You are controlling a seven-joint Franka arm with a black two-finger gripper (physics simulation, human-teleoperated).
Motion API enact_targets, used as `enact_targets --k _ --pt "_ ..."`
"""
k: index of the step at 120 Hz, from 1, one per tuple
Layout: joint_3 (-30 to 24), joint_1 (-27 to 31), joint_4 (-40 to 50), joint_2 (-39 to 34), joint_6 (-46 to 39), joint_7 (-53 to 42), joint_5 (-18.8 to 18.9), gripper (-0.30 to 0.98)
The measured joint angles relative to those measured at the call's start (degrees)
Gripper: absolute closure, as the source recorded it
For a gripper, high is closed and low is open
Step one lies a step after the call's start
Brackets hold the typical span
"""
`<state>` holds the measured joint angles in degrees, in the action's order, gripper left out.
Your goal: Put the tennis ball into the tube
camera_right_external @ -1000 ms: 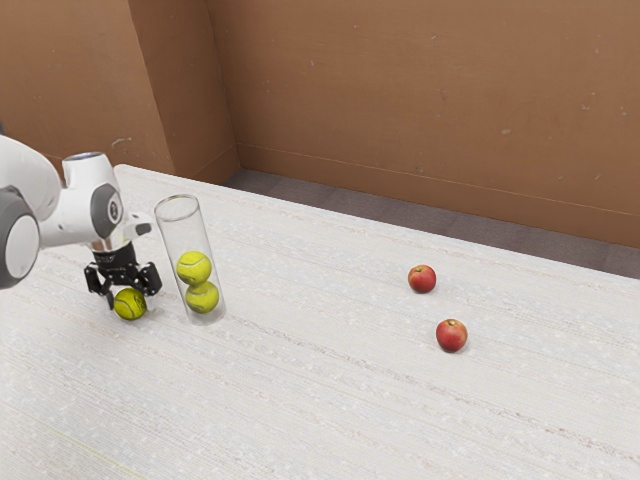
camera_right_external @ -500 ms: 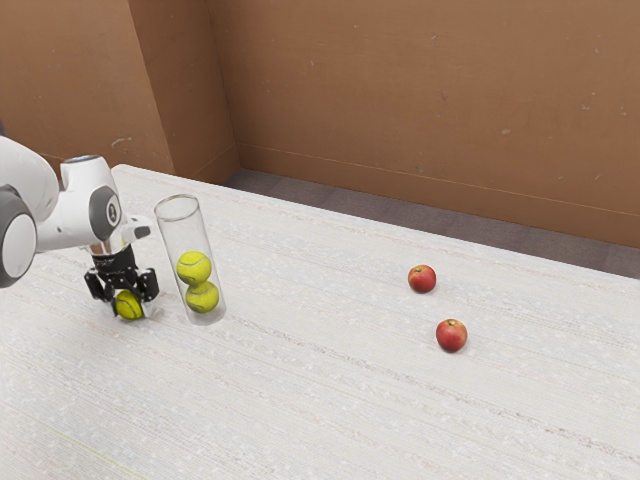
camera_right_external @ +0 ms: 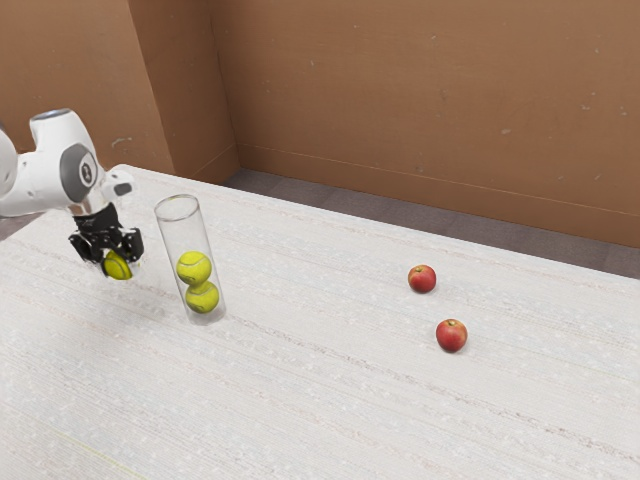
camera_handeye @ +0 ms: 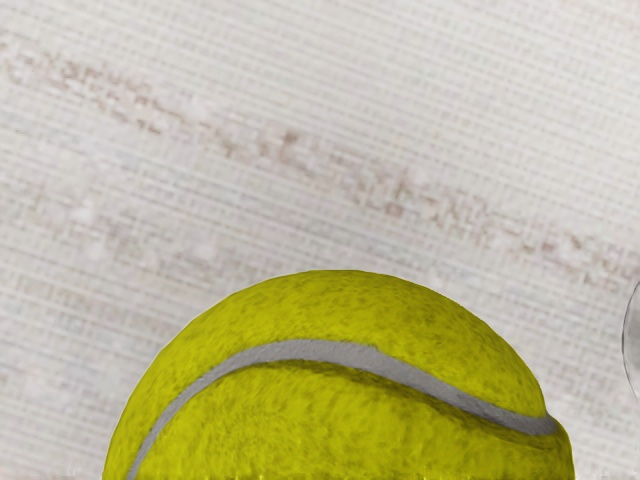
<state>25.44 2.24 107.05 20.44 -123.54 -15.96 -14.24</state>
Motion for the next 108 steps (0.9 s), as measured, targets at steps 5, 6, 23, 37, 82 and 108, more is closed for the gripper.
enact_targets --k 5,6,23,37,82,108 --pt "0.3 0.0 -0.2 -2.1 0.6 0.1 1.0 0.36" --pt "0.3 -0.1 -0.2 -2.6 0.7 0.1 1.2 0.36" --pt "-0.4 -1.2 -3.1 -8.0 3.2 0.7 5.3 0.37" --pt "-3.0 -1.6 -9.6 -9.6 6.5 1.5 8.8 0.39" --pt "-8.0 -6.5 -7.9 -14.3 11.0 4.9 12.9 0.41" --pt "-8.0 -7.3 -5.5 -16.0 11.6 6.5 13.2 0.42"
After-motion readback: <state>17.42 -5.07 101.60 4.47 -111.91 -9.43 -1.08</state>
